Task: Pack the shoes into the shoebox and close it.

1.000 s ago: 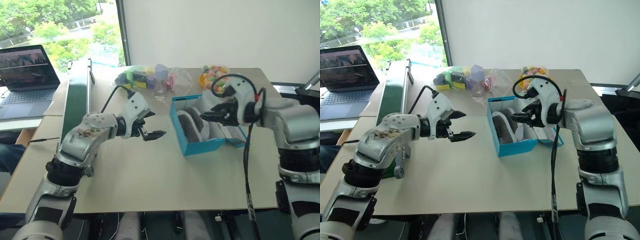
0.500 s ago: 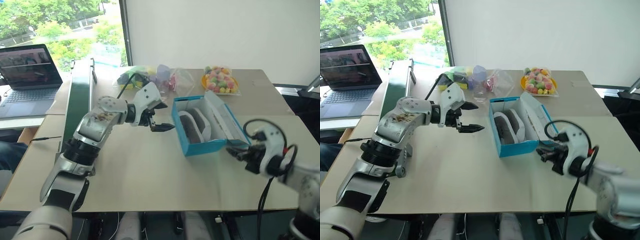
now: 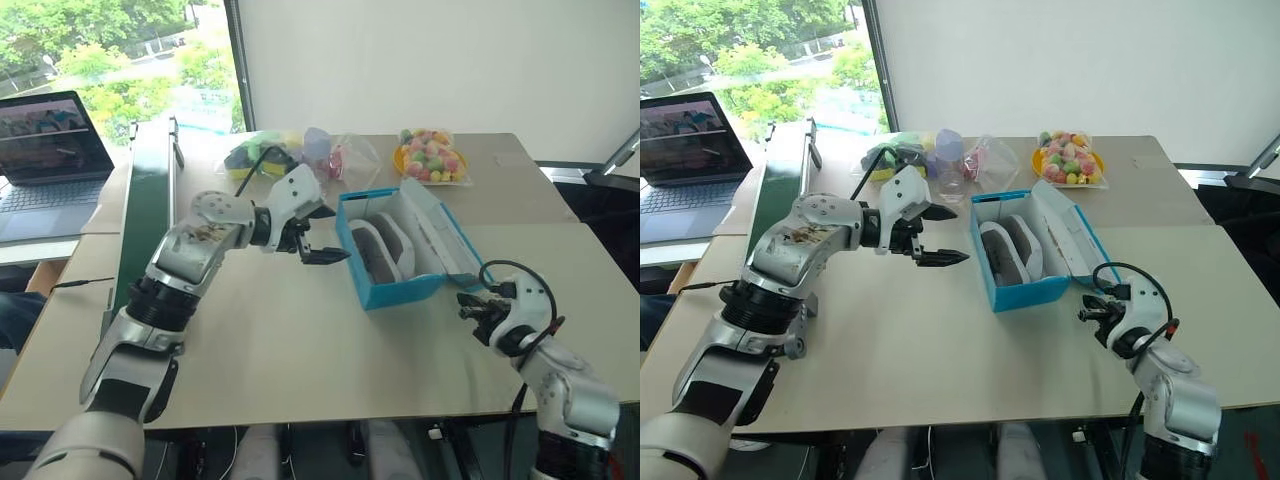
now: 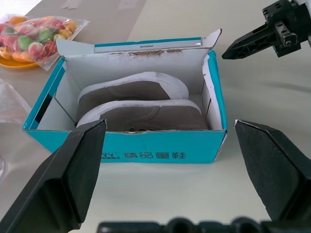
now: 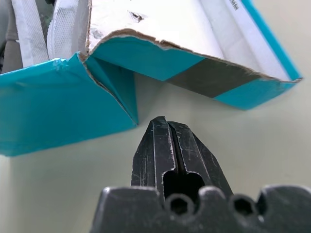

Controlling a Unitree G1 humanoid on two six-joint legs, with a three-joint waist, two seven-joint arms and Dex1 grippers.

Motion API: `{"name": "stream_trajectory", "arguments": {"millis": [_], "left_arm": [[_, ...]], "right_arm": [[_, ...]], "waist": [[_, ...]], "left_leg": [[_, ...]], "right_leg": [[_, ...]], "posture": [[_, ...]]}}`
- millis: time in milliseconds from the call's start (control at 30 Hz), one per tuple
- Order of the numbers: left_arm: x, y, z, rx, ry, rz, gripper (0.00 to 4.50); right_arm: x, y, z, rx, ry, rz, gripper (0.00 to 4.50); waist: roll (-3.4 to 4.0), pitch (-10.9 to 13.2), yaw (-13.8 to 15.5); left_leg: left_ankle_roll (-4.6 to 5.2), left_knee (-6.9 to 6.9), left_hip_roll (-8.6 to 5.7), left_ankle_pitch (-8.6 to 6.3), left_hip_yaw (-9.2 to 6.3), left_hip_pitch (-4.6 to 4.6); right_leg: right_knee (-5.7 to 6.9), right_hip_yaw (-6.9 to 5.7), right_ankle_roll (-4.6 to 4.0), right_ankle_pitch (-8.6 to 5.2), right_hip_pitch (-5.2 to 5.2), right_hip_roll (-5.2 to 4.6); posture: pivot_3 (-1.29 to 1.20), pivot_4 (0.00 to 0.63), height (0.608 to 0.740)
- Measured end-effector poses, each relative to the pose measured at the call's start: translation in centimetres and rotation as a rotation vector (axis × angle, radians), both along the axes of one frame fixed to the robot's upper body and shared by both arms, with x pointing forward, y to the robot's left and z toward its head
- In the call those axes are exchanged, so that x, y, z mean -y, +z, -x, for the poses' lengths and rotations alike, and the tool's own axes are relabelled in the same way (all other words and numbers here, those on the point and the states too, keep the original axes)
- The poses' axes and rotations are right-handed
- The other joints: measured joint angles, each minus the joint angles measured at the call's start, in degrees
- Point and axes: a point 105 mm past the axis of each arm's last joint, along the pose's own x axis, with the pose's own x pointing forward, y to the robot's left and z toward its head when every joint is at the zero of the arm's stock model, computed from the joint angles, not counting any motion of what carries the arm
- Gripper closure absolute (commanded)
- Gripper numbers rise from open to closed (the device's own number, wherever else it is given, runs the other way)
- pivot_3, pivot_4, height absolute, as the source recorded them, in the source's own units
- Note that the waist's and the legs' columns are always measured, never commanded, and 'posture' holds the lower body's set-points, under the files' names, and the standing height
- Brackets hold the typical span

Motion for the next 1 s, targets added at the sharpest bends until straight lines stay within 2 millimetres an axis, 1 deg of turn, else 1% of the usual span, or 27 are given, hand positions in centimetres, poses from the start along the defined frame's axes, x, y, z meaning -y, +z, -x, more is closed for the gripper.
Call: {"name": "stream_trajectory", "arguments": {"millis": [100, 133, 233, 300, 400, 433, 500, 600, 667, 733, 833, 933, 967, 1000], "left_arm": [[-0.6, 0.3, 0.0, 0.009, 0.021, -0.009, 0.0], [-0.8, 0.4, 0.0, 0.012, 0.028, -0.01, 0.0], [-1.1, 0.6, 0.1, 0.014, 0.046, -0.011, 0.0], [-1.3, 0.5, 0.2, 0.014, 0.052, -0.017, 0.0], [-2.0, 0.6, 0.0, 0.014, 0.079, -0.024, 0.0], [-2.1, 0.7, 0.0, 0.016, 0.084, -0.025, 0.0], [-2.1, 0.7, 0.0, 0.016, 0.083, -0.024, 0.0], [-1.6, 0.8, 0.1, 0.016, 0.07, -0.015, 0.0], [-1.5, 0.8, 0.1, 0.015, 0.066, -0.013, 0.0], [-1.5, 0.8, 0.1, 0.016, 0.066, -0.013, 0.0], [-1.5, 0.9, 0.1, 0.018, 0.065, -0.013, 0.0], [-1.5, 0.8, 0.0, 0.02, 0.068, -0.017, 0.0], [-1.5, 0.8, 0.0, 0.021, 0.07, -0.02, 0.0], [-1.5, 0.8, 0.0, 0.022, 0.071, -0.021, 0.0]], "right_arm": [[-0.4, -2.1, -0.6, -0.017, 0.002, -0.08, 4.47], [-0.4, -2.4, -0.9, -0.016, -0.002, -0.095, 4.47], [0.1, -2.3, -2.2, 0.033, -0.033, -0.086, 4.47], [1.2, -2.0, -2.8, 0.069, -0.09, -0.055, 4.47], [2.7, -1.0, -3.3, 0.149, -0.181, -0.024, 4.47], [3.2, -0.5, -3.3, 0.19, -0.214, -0.019, 4.47], [3.5, 0.3, -3.3, 0.244, -0.237, -0.029, 4.47], [3.2, 1.8, -3.4, 0.333, -0.232, -0.045, 4.47], [2.9, 3.1, -3.4, 0.389, -0.218, -0.045, 4.47], [2.3, 4.8, -3.4, 0.452, -0.175, -0.06, 4.47], [0.7, 7.7, -3.4, 0.534, -0.072, -0.095, 4.47], [-1.2, 10.2, -3.6, 0.567, 0.061, -0.092, 4.47], [-2.1, 11.3, -3.6, 0.578, 0.123, -0.096, 4.47], [-2.6, 11.6, -3.5, 0.579, 0.158, -0.095, 4.47]], "waist": [[0.04, 0.01, 0.0], [0.04, 0.01, -0.01], [0.04, 0.01, -0.03], [0.04, 0.01, 0.04], [0.04, 0.01, 0.19], [0.04, 0.01, 0.19], [0.04, 0.01, 0.1], [0.04, 0.01, 0.06], [0.04, 0.01, 0.03], [0.04, 0.01, -0.07], [0.04, 0.01, -0.13], [0.04, 0.01, -0.14], [0.04, 0.01, -0.06], [0.04, 0.01, -0.02]], "left_leg": [[0.0, 0.0, -0.04, 0.0, 0.0, 0.0], [0.01, 0.0, -0.06, 0.0, 0.01, 0.0], [0.05, 0.0, -0.12, -0.01, 0.04, 0.0], [0.05, 0.0, -0.13, -0.01, 0.03, 0.0], [0.05, 0.0, -0.15, -0.01, 0.02, 0.02], [0.05, 0.0, -0.15, -0.01, 0.02, 0.03], [0.05, 0.01, -0.14, -0.01, 0.02, 0.06], [0.05, 0.01, -0.17, -0.01, 0.05, 0.14], [0.05, 0.01, -0.21, -0.01, 0.1, 0.27], [0.05, 0.01, -0.2, -0.01, 0.11, 0.37], [0.05, 0.01, -0.19, -0.01, 0.15, 0.54], [0.05, 0.01, -0.19, -0.01, 0.18, 0.59], [0.04, 0.01, -0.19, -0.01, 0.16, 0.6], [0.04, 0.01, -0.19, -0.01, 0.16, 0.61]], "right_leg": [[0.04, 0.06, 0.0, 0.0, -0.01, 0.0], [0.06, 0.09, 0.0, 0.0, -0.01, 0.0], [0.06, 0.18, 0.0, 0.0, -0.01, -0.02], [0.08, 0.2, 0.0, 0.0, -0.01, 0.0], [0.16, 0.2, 0.0, 0.0, -0.01, 0.0], [0.16, 0.2, 0.0, 0.0, 0.0, 0.0], [0.16, 0.22, 0.0, 0.0, 0.02, 0.0], [0.27, 0.34, 0.0, 0.0, 0.02, 0.0], [0.48, 0.47, 0.0, 0.0, 0.02, -0.01], [0.58, 0.54, -0.01, -0.01, 0.02, 0.01], [0.77, 0.64, -0.02, -0.01, 0.05, 0.02], [0.8, 0.67, -0.02, -0.01, 0.06, 0.01], [0.8, 0.66, -0.02, -0.01, 0.09, 0.02], [0.79, 0.65, -0.02, -0.01, 0.09, 0.02]], "posture": [[0.0, 0.15, 0.738], [0.0, 0.15, 0.738], [0.0, 0.15, 0.738], [0.0, 0.15, 0.738], [0.0, 0.15, 0.738], [0.0, 0.15, 0.738], [0.0, 0.15, 0.738], [0.0, 0.15, 0.738], [0.0, 0.15, 0.738], [0.0, 0.15, 0.738], [0.0, 0.15, 0.738], [0.0, 0.15, 0.738], [0.0, 0.15, 0.738], [0.0, 0.15, 0.738]]}}
